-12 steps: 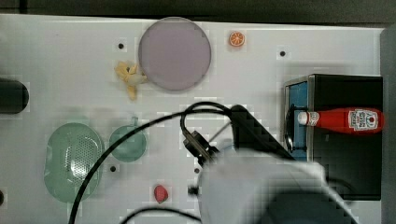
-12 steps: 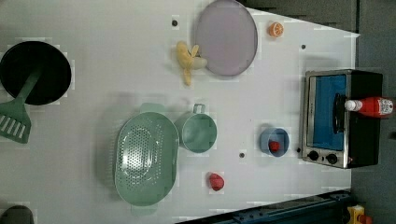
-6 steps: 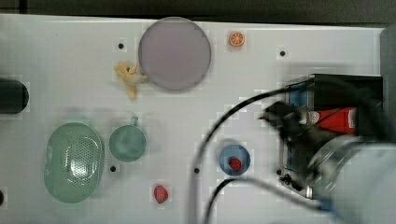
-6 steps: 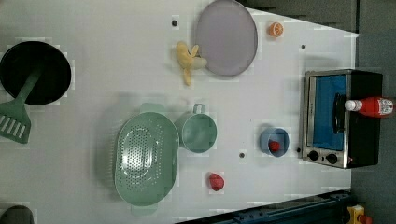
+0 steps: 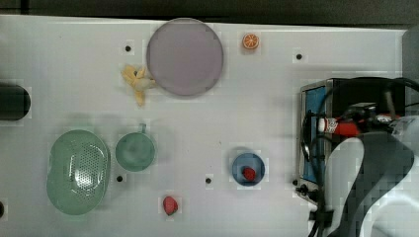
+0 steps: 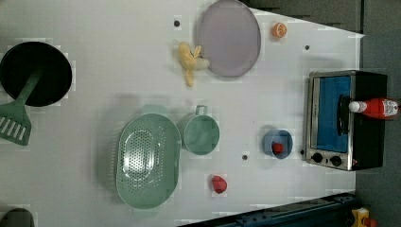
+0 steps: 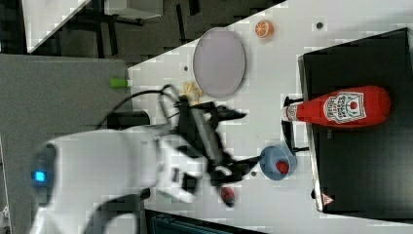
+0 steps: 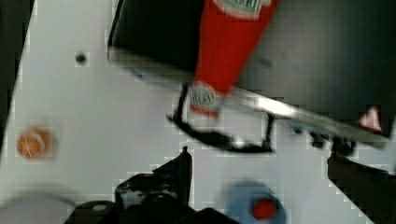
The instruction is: Pick Ketchup from oven and place it on table.
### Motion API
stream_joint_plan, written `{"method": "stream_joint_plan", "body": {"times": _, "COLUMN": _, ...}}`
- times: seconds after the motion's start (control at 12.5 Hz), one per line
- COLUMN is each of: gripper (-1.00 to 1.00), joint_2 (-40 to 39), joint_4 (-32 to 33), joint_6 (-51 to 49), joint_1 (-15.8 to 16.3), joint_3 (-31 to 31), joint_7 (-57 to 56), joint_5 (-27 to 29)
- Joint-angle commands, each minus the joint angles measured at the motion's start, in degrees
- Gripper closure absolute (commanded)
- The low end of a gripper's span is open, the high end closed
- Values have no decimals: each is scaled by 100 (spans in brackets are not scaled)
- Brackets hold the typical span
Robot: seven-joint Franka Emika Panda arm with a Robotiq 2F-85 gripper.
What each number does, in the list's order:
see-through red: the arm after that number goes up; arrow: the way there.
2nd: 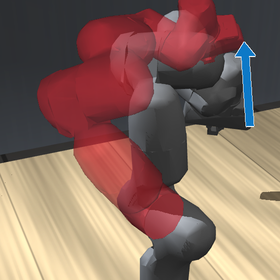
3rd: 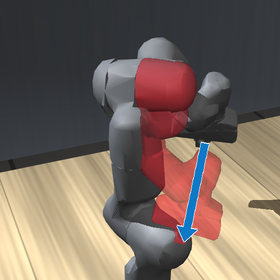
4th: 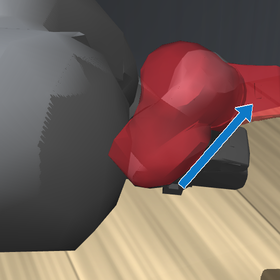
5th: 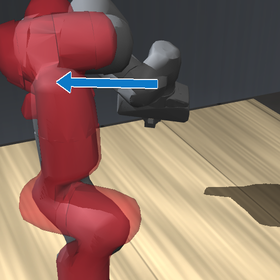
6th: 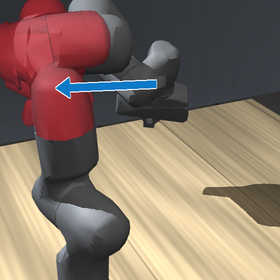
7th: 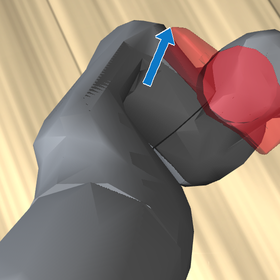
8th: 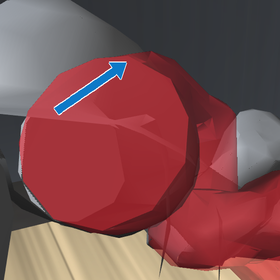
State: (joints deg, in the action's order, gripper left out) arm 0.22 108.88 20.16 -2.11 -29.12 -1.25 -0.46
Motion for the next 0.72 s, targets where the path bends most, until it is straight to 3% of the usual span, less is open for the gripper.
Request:
{"method": "stream_joint_plan", "body": {"times": 0.08, "gripper": -100, "joint_2": -182, "joint_4": -264, "joint_6": 394, "joint_1": -17, "joint_3": -228, "joint_7": 218, "joint_5": -9}}
{"method": "stream_joint_plan", "body": {"times": 0.4, "gripper": -100, "joint_2": -1074, "joint_4": -606, "joint_6": 846, "joint_1": -63, "joint_3": -647, "joint_7": 218, "joint_5": 206}}
{"method": "stream_joint_plan", "body": {"times": 0.72, "gripper": -100, "joint_2": -1839, "joint_4": -782, "joint_6": 1209, "joint_1": -231, "joint_3": -807, "joint_7": 218, "joint_5": 1211}}
